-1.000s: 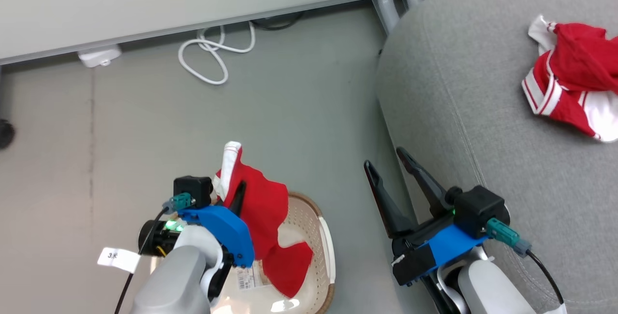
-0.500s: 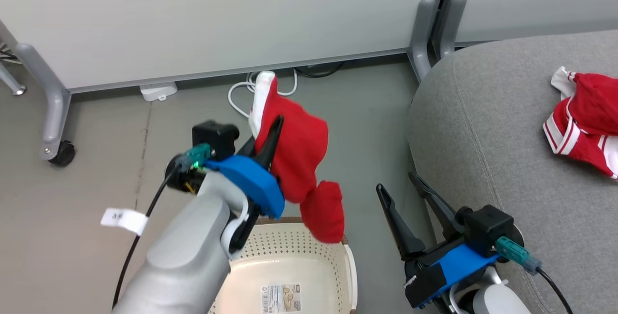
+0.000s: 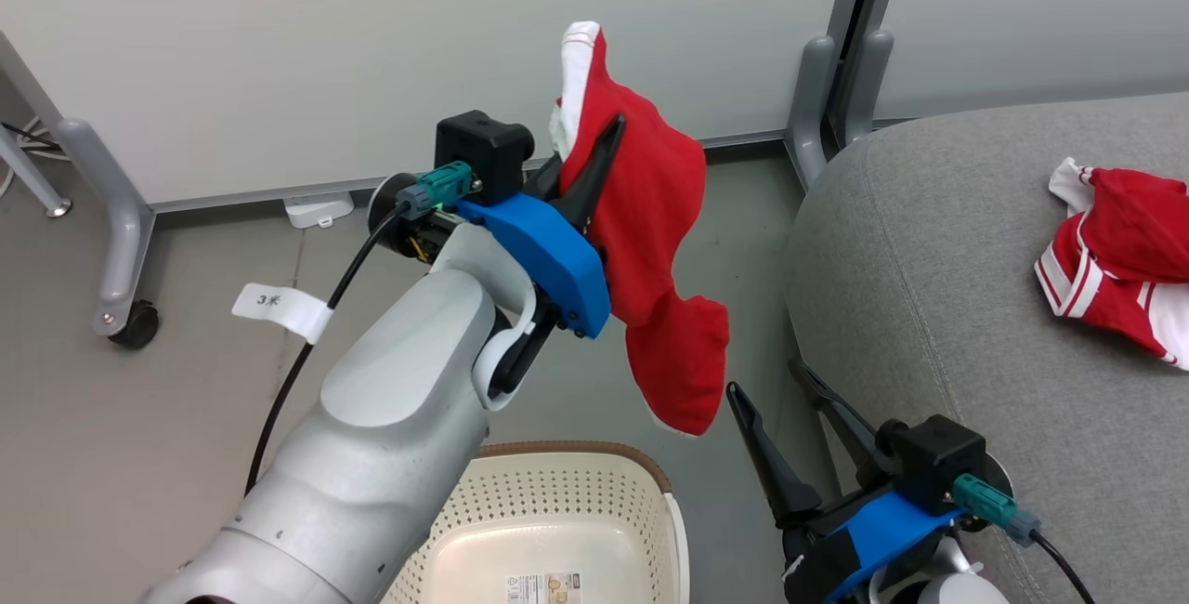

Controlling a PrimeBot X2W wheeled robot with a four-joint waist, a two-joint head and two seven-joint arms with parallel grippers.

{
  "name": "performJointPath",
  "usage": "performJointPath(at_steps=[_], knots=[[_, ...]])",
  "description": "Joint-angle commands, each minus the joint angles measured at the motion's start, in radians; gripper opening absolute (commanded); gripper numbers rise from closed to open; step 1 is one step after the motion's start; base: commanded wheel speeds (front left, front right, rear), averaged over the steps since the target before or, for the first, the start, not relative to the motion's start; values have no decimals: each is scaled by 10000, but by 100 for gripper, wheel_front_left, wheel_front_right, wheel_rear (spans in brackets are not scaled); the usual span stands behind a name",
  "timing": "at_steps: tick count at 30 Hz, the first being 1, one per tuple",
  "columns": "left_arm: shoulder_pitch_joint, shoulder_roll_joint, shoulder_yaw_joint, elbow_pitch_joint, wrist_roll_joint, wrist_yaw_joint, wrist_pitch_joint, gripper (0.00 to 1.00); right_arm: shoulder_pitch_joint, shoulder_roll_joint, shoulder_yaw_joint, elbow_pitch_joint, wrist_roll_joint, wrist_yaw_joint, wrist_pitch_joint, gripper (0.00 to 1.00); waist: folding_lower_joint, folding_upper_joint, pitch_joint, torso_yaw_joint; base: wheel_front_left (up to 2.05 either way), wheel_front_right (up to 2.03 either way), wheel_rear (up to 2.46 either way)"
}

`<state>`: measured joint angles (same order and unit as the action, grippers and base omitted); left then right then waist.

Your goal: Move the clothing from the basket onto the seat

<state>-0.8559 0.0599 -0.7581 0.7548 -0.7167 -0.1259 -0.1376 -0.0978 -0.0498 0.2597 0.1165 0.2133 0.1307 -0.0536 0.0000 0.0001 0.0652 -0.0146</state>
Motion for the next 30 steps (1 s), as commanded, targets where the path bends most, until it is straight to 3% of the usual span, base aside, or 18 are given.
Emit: performJointPath(at_steps=[1,19,30], knots=[[-215,-7,-64,39,-44,-76,-14,0,121,-11,13,-53,-40,1,30,100,0,-1,-26,-13,0,0,0],[-449,-90,-1228,206,-1016,85,-366,0,-387,-11,66,219,-2,1,237,100,0,-1,-32,-129,0,0,0],[-719,-92,-1834,250,-1484,202,-505,0,-2036,-254,113,1822,249,1,712,100,0,-1,30,-64,0,0,0]])
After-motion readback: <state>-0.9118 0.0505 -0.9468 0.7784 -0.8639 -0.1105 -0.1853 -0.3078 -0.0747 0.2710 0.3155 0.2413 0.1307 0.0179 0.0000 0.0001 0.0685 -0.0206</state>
